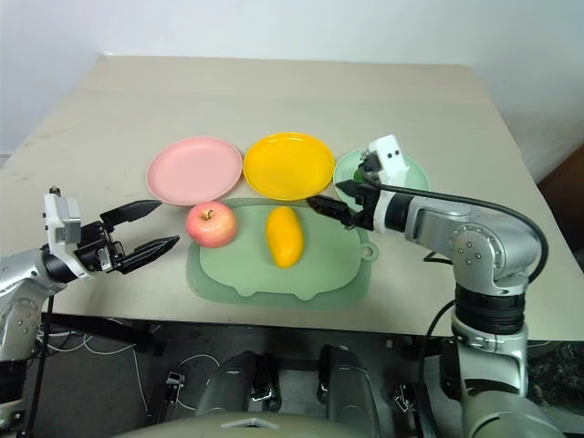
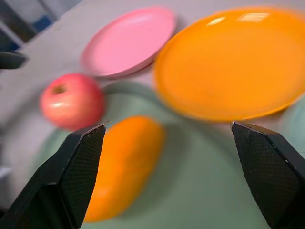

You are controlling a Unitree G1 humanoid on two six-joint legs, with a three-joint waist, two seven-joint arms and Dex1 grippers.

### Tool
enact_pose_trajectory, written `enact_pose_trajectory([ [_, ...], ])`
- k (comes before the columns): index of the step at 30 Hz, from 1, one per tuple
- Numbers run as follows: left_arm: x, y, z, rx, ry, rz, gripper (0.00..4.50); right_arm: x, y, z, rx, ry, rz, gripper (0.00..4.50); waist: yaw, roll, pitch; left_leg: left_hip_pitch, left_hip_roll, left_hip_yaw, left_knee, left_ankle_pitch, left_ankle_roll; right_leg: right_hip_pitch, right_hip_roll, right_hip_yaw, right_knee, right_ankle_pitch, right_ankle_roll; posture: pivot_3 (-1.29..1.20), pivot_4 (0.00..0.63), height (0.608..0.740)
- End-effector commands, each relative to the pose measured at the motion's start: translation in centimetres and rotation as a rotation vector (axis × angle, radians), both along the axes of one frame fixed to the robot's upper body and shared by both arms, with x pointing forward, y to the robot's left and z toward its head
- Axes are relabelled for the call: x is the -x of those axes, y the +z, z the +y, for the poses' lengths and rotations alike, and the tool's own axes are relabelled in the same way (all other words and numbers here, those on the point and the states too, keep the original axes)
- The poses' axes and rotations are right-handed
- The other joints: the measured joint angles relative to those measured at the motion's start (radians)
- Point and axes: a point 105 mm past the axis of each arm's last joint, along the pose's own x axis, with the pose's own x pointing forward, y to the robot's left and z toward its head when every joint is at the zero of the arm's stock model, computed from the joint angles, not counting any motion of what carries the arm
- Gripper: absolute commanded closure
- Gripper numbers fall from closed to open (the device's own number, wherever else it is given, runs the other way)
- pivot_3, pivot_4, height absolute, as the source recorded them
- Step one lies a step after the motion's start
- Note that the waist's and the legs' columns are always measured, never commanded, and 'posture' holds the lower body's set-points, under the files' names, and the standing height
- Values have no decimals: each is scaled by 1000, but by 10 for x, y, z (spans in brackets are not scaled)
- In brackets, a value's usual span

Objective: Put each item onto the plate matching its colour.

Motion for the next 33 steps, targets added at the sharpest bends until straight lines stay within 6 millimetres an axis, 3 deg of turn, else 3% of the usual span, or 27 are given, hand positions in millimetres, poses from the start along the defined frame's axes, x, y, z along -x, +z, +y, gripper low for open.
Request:
enact_pose_trajectory([
  [1, 1, 11, -2, -1, -8, -49, 0, 9, 3, 13, -4, 38, 6, 23, -1, 0, 0, 0, 0, 0, 0, 0, 0, 0, 0, 0, 0, 0, 0, 0, 150, 696],
  [16, 0, 9, -9, -2, -23, -40, 0, 7, -25, 58, 67, 101, 178, 23, -6, 0, 0, 0, 0, 1, -3, 0, 0, -2, 1, 0, 0, 0, 0, 0, 150, 696],
  [24, -2, 5, -14, -7, -30, -33, 0, -2, -43, 62, 125, 78, 208, 23, -6, 0, 0, 0, 0, 2, -4, 0, 0, -2, 0, 1, 0, 0, 1, 0, 150, 696],
  [31, -2, 5, -13, -7, -25, -39, 0, -5, -45, 62, 195, 79, 133, 23, -6, 0, 0, -1, 0, 3, -5, 1, -1, -4, 1, 1, 0, 2, 3, 0, 150, 696],
  [33, -3, 5, -12, -6, -23, -40, 0, -7, -44, 62, 205, 78, 101, 405, -6, 0, 0, -1, 0, 3, -5, 1, -1, -4, 1, 1, -1, 2, 3, 0, 150, 696],
])
